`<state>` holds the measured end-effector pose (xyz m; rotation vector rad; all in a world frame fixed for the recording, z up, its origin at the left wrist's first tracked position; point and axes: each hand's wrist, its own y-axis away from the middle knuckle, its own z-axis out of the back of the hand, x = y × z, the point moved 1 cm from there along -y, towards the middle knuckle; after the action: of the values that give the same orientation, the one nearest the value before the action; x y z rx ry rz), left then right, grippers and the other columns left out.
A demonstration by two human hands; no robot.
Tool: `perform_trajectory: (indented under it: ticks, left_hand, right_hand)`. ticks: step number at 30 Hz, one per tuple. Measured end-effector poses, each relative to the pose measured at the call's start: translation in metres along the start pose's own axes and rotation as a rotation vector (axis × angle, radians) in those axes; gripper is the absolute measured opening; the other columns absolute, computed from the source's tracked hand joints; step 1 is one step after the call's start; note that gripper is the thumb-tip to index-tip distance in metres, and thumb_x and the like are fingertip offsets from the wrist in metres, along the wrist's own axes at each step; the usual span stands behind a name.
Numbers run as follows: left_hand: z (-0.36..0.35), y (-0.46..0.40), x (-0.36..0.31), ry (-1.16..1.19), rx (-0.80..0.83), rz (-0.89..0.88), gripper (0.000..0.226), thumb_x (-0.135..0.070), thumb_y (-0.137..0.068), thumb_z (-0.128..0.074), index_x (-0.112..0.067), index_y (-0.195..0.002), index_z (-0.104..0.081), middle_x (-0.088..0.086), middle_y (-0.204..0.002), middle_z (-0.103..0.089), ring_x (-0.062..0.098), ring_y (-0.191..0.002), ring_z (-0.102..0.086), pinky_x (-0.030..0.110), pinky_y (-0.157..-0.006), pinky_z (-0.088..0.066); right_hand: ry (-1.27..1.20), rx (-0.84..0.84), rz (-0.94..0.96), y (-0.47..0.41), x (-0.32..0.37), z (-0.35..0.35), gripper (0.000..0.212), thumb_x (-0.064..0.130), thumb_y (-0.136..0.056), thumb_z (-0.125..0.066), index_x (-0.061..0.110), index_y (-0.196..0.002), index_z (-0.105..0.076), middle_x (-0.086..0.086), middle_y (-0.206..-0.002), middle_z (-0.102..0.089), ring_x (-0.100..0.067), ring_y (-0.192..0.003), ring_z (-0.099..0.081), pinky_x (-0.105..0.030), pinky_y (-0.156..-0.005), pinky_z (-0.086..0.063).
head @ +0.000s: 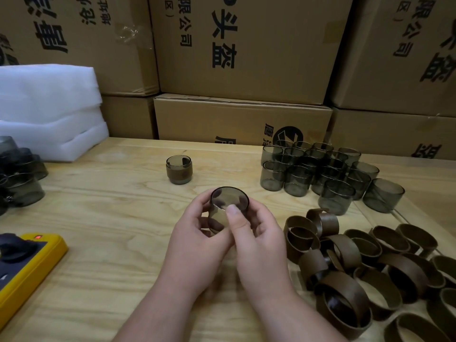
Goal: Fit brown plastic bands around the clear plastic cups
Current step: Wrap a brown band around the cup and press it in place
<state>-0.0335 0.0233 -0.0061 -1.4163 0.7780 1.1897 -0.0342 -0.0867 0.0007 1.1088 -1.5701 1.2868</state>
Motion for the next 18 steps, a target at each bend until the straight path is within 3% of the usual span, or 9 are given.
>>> perform_trajectory:
  ticks: [4,9,12,14,16,18]
  left_hand:
    - [-0.001,0.002,-0.005,0.031,0.018,-0.009,0.060,-0.052,-0.060,-0.081,-0.052,-0.117,-0.065,-0.017,-0.110,-0.075,0.004,-0.079,-0.067,0.020,-0.070,-0.055]
    - [-0.001,0.003,-0.005,0.029,0.082,-0.019,0.060,-0.046,-0.064,-0.084,-0.044,-0.122,-0.066,-0.011,-0.113,-0.075,0.020,-0.090,-0.069,0.028,-0.079,-0.058]
    - [-0.001,0.004,-0.007,0.020,0.125,-0.021,0.065,-0.047,-0.062,-0.084,-0.042,-0.124,-0.066,-0.012,-0.113,-0.074,0.012,-0.086,-0.067,0.023,-0.076,-0.055]
    - [-0.001,0.004,-0.006,0.010,0.157,-0.020,0.066,-0.037,-0.063,-0.087,-0.040,-0.126,-0.064,-0.012,-0.117,-0.073,0.009,-0.093,-0.069,0.023,-0.082,-0.055]
    - [-0.001,0.004,-0.006,-0.006,0.185,-0.010,0.067,-0.027,-0.064,-0.087,-0.046,-0.123,-0.062,-0.013,-0.118,-0.073,0.010,-0.102,-0.070,0.025,-0.086,-0.055]
    - [-0.002,0.005,-0.008,-0.036,0.220,-0.011,0.067,-0.023,-0.062,-0.085,-0.056,-0.115,-0.061,-0.021,-0.111,-0.072,0.002,-0.090,-0.069,0.016,-0.079,-0.053]
  right_hand:
    - [-0.031,-0.047,-0.060,-0.002,0.000,0.003,0.032,0.044,-0.086,-0.062,0.021,-0.105,-0.075,0.002,-0.097,-0.079,-0.015,-0.095,-0.074,-0.043,-0.091,-0.059]
    - [-0.076,-0.075,-0.083,-0.004,0.000,0.007,0.036,0.044,-0.089,-0.056,0.010,-0.090,-0.069,-0.007,-0.079,-0.075,-0.021,-0.079,-0.072,-0.042,-0.078,-0.059]
    - [-0.089,-0.103,-0.096,-0.004,0.000,0.008,0.038,0.044,-0.088,-0.055,0.007,-0.088,-0.066,-0.018,-0.085,-0.072,-0.029,-0.079,-0.067,-0.049,-0.079,-0.057]
    - [-0.101,-0.136,-0.096,-0.006,-0.001,0.009,0.033,0.042,-0.087,-0.054,0.010,-0.082,-0.063,-0.018,-0.084,-0.070,-0.022,-0.076,-0.066,-0.043,-0.073,-0.056]
    - [-0.102,-0.179,-0.097,-0.008,-0.003,0.010,0.027,0.042,-0.085,-0.054,0.020,-0.071,-0.061,-0.004,-0.070,-0.068,-0.010,-0.067,-0.062,-0.029,-0.062,-0.052]
    - [-0.092,-0.214,-0.117,-0.011,-0.006,0.011,0.027,0.044,-0.084,-0.055,0.026,-0.066,-0.062,0.002,-0.068,-0.068,-0.011,-0.067,-0.063,-0.031,-0.062,-0.053]
